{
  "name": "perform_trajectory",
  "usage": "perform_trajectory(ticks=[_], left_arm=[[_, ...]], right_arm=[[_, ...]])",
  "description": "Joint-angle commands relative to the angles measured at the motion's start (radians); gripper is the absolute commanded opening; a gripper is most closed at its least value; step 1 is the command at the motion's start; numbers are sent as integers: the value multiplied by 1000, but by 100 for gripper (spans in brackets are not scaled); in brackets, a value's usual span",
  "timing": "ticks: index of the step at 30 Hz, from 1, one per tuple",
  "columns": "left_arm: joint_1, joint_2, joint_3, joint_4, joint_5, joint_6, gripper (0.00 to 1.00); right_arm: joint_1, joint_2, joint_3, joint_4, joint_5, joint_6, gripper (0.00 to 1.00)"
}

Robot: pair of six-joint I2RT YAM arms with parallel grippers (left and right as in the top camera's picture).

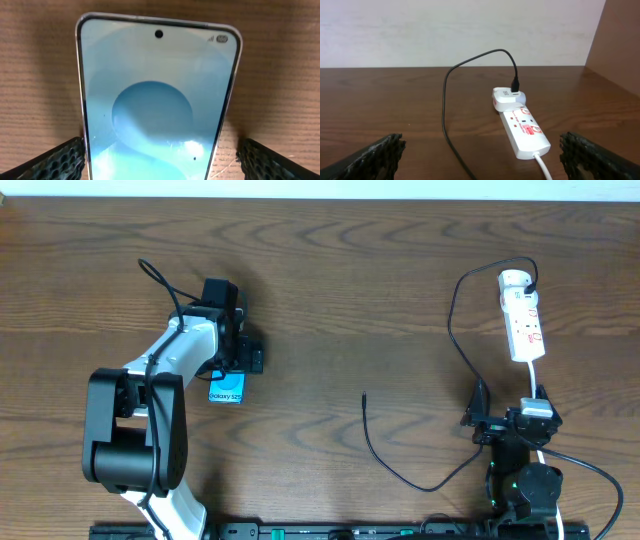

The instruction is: Plug charger to phone and switch on socket

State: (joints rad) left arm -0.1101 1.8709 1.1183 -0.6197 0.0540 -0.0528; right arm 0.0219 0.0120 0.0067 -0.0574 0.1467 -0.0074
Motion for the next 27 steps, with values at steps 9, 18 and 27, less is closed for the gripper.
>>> perform_trajectory(ticks=[9,18,27], left_arm=[[3,0,-15,-3,9,-8,98],[3,0,-20,-3,9,-8,98],[3,0,-22,-3,9,-8,98]], right_arm=[[-8,-5,-1,-5,0,11,99],[-8,-5,-1,-5,0,11,99],[-8,-5,-1,-5,0,11,99]])
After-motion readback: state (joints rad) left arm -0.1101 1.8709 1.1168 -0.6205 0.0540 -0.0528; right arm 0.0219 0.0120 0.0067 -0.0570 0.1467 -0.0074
